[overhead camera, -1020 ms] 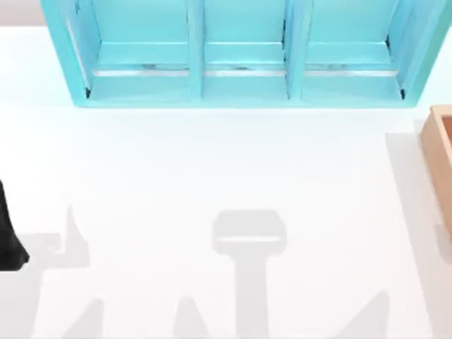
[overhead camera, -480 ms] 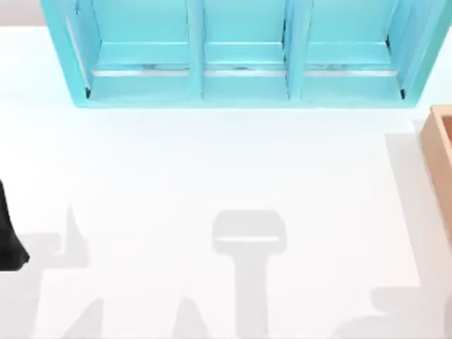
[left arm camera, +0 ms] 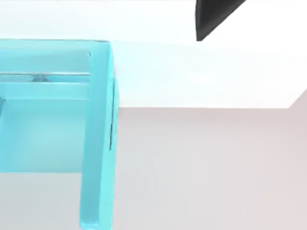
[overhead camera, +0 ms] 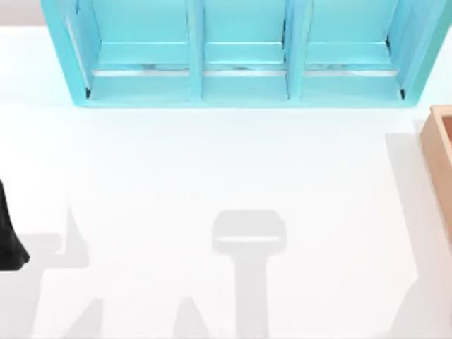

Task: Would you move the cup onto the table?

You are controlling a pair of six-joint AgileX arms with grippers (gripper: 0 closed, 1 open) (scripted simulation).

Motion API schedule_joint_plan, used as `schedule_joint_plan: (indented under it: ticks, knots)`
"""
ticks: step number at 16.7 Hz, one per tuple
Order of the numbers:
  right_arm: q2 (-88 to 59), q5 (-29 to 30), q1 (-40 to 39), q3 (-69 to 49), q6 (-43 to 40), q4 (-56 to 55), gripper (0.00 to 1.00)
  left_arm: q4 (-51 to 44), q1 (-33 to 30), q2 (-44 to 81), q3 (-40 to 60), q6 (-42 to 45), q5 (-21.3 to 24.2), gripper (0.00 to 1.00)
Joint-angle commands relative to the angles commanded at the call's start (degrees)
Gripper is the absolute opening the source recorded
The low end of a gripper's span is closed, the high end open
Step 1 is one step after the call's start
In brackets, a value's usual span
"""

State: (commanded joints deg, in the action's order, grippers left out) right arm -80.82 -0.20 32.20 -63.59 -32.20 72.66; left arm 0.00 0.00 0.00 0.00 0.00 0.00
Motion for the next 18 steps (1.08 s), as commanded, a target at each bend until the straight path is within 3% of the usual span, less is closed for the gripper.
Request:
schedule_joint_plan:
  ticks: [5,13,18]
  knots:
    - [-0.41,0.00,-0.23,2.20,0.21,-2.44,1.00,0.00,0.00,0.00,0.00,0.00,0.00,1.00]
    - [-5.91,-0.10,-0.64,16.40,0.64,-22.62,1.00,0.00,0.00,0.00,0.00,0.00,0.00,1.00]
    - [-6.38,-0.01,-0.38,18.03,0.48,-24.42,1.00,0.00,0.00,0.00,0.00,0.00,0.00,1.00]
